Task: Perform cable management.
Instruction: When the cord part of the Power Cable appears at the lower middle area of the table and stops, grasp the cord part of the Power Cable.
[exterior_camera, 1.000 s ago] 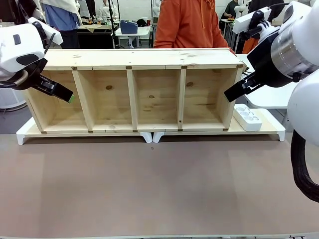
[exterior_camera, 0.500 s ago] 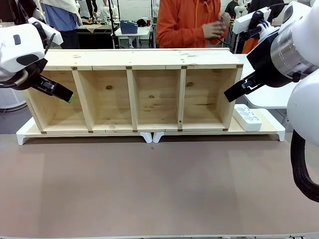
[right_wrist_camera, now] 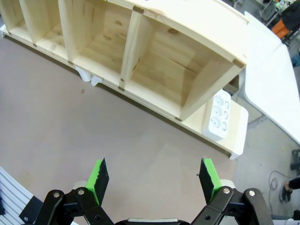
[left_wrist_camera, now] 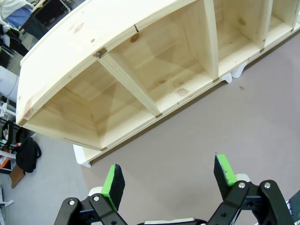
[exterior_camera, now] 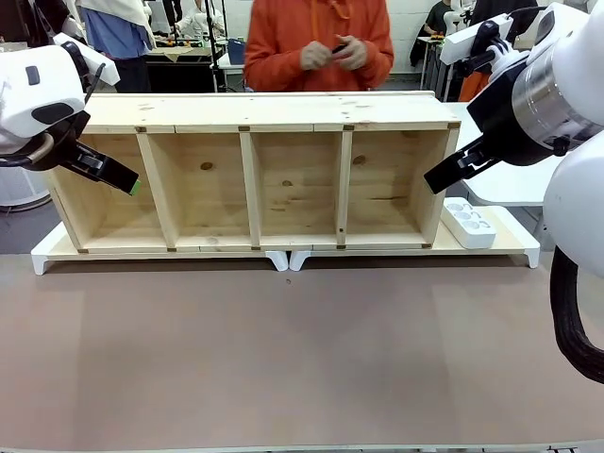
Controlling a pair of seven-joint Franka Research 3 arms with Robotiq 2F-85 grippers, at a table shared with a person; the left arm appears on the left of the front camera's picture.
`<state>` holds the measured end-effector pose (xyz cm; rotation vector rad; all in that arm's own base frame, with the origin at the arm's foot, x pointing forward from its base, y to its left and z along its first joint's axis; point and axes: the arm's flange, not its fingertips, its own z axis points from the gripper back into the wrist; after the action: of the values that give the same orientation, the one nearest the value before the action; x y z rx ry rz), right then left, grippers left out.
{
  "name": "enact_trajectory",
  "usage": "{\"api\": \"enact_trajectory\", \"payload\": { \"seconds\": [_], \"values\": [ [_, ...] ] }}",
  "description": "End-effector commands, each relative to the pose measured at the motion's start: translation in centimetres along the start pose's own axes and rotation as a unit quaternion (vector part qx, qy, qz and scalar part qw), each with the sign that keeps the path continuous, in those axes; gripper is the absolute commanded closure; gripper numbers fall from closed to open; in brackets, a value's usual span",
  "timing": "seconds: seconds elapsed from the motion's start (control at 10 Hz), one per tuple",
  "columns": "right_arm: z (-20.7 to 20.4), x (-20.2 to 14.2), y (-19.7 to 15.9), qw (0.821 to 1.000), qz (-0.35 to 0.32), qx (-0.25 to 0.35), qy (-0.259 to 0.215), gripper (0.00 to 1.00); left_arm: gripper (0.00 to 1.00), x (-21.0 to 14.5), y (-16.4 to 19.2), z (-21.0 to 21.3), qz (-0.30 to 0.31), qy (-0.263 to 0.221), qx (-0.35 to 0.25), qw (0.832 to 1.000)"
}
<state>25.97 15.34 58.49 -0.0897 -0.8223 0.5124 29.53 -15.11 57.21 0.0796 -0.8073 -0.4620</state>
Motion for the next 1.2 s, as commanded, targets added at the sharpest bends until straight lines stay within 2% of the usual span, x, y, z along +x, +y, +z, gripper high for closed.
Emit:
{"api": "enact_trajectory", "payload": {
  "seconds": [0.0, 1.1],
  "values": [
    [-0.03, -0.07, 0.08, 1.0, 0.004, -0.001, 0.004, 0.0, 0.0, -0.11, -0.02, 0.21, -0.005, 0.004, 0.004, 1.0],
    [-0.03, -0.07, 0.08, 1.0, 0.004, -0.001, 0.004, 0.0, 0.0, -0.11, -0.02, 0.21, -0.005, 0.004, 0.004, 1.0]
  ]
}}
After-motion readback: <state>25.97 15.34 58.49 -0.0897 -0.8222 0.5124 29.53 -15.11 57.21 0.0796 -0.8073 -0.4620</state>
